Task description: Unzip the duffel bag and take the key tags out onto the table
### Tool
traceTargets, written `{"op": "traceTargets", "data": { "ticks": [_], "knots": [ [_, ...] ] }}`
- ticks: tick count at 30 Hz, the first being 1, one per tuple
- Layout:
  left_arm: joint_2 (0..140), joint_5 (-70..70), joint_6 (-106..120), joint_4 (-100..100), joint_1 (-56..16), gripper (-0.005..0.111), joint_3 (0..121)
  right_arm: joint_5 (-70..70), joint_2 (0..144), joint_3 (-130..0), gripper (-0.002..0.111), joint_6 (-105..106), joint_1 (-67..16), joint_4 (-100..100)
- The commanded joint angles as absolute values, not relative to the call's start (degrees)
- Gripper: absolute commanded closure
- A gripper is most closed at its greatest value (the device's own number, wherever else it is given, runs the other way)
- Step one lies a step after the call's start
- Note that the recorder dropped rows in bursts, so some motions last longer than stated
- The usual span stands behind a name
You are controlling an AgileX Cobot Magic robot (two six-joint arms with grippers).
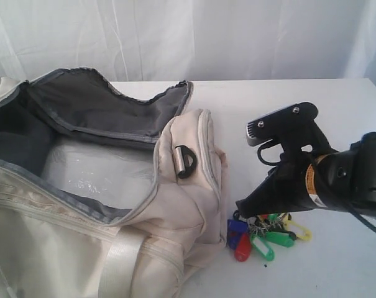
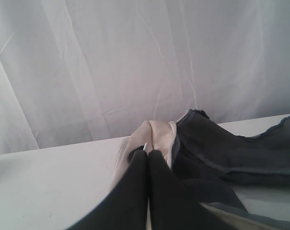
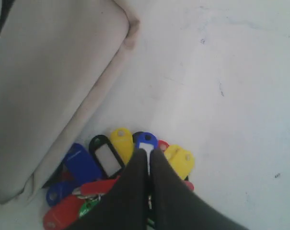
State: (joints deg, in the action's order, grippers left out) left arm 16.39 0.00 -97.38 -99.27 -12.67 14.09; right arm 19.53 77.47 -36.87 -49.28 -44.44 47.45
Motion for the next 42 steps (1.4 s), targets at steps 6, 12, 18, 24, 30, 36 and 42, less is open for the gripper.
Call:
{"op": "traceTargets", "data": {
  "ticks": [6, 12, 18, 24, 30, 36, 42],
  "knots": [
    [16.0, -0.6, -97.4, -99.9, -12.7, 0.107, 13.8, 13.6, 83.6, -37.1, 0.108, -59.3, -44.5, 57.3],
    [16.0, -0.6, -97.4, -99.9, -12.7, 0.107, 13.8, 13.8, 85.2, -39.4, 0.108, -60.4, -44.5, 59.5],
    [16.0, -0.6, -97.4, -99.9, -12.7, 0.107, 13.8, 15.9, 86.7, -42.3, 0.095, -62.0, -44.5, 60.7],
    [16.0, -0.6, -97.4, -99.9, -12.7, 0.107, 13.8, 20.9, 86.8, -42.9, 0.063, -70.4, -44.5, 64.0],
    [16.0, -0.6, -97.4, -99.9, -12.7, 0.107, 13.8, 16.7, 83.5, -42.8, 0.058, -70.7, -44.5, 64.2],
    [16.0, -0.3, -97.4, -99.9, -12.7, 0.107, 13.8, 12.7, 73.7, -42.8, 0.058, -70.7, -44.5, 64.6],
    [16.0, 0.7, -98.1, -99.9, -12.7, 0.107, 13.8, 16.9, 60.9, -42.6, 0.06, -70.5, -44.5, 64.6]
  ]
}}
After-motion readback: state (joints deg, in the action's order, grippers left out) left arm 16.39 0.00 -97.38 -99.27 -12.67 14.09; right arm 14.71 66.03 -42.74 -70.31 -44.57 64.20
